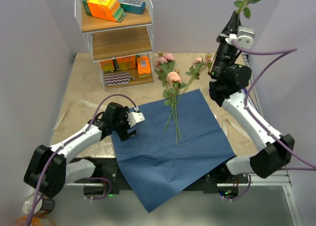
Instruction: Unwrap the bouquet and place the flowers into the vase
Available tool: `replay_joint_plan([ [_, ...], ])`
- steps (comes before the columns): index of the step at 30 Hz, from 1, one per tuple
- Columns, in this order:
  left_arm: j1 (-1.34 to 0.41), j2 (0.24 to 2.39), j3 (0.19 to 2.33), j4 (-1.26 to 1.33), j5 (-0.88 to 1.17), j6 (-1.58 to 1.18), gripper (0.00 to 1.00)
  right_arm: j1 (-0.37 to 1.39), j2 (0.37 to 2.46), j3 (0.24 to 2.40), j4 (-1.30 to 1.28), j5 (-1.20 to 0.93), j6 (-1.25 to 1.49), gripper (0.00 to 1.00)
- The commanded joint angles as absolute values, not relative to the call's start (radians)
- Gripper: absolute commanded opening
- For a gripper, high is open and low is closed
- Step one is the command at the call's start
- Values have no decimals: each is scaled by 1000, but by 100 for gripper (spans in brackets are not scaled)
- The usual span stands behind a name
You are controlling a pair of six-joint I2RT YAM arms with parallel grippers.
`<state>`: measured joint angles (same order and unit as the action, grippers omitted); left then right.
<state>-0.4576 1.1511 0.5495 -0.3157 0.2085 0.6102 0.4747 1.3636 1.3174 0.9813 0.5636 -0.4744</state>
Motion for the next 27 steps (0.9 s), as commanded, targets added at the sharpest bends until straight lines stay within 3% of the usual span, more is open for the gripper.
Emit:
replay_joint_plan([
  [1, -443, 1141, 580, -348, 245, 609, 100, 456, 1405, 1437, 1210, 578, -656, 0],
  [10, -442, 1167, 609, -373, 242, 614, 100, 377, 1471, 1502, 1259, 543, -710, 0],
  [27, -439, 1181, 626, -377, 232, 624, 100, 293, 1445, 1376, 1244, 558, -643, 0],
])
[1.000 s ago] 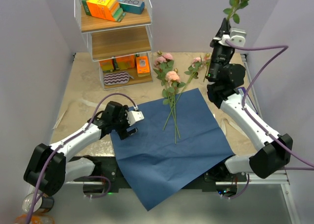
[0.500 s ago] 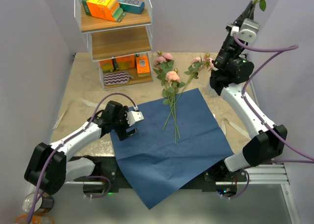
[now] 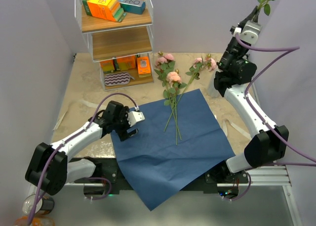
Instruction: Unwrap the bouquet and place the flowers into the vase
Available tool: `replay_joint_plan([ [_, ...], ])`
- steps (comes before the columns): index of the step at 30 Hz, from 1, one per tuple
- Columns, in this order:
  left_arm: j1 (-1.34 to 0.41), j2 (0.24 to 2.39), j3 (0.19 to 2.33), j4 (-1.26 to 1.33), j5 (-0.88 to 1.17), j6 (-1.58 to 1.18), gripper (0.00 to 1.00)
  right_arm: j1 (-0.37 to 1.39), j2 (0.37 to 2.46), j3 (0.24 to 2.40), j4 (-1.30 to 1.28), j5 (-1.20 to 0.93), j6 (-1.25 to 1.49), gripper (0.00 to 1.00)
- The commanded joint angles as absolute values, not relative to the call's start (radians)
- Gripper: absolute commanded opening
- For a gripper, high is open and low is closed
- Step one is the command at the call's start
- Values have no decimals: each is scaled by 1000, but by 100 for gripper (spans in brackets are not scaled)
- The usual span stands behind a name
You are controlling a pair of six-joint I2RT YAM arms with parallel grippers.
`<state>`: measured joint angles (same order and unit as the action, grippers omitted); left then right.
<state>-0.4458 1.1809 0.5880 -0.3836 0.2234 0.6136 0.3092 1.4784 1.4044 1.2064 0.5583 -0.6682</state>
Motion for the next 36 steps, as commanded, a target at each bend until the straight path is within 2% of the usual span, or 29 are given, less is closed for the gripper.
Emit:
replay_joint_plan([
  [1, -439, 1180, 626, -377, 232, 624, 100, 290, 1445, 1368, 1244, 581, -640, 0],
  [10, -439, 1183, 652, -413, 242, 632, 100, 285, 1439, 1267, 1262, 637, -598, 0],
  [13, -439, 1177, 657, -416, 244, 629, 100, 287, 1440, 1276, 1172, 678, -580, 0],
  [17, -439, 1177, 661, -417, 253, 626, 100, 285, 1456, 1368, 830, 826, -439, 2],
  [18, -439, 1178, 663, -432, 259, 626, 100, 285, 1460, 1380, 769, 874, -404, 6],
  [19, -439, 1183, 667, -440, 268, 624, 99, 287, 1459, 1388, 714, 876, -373, 16],
  [23, -439, 1174, 687, -454, 275, 615, 100, 287, 1440, 1370, 545, 880, -278, 30],
  [25, -439, 1160, 695, -463, 276, 615, 99, 285, 1448, 1394, 462, 890, -262, 45],
  [28, -439, 1151, 706, -485, 290, 617, 100, 287, 1467, 1471, 275, 931, -207, 48],
  [30, -439, 1144, 707, -488, 290, 611, 100, 287, 1434, 1459, 259, 928, -189, 55],
  [31, -439, 1143, 706, -486, 290, 611, 100, 288, 1421, 1456, 220, 905, -160, 61],
  [33, -439, 1137, 707, -491, 291, 607, 99, 287, 1393, 1471, 143, 867, -117, 80],
  [34, -439, 1137, 710, -492, 293, 606, 100, 288, 1385, 1491, 49, 826, -70, 99],
  [36, -439, 1134, 715, -494, 295, 598, 100, 287, 1373, 1499, -47, 757, -19, 99],
])
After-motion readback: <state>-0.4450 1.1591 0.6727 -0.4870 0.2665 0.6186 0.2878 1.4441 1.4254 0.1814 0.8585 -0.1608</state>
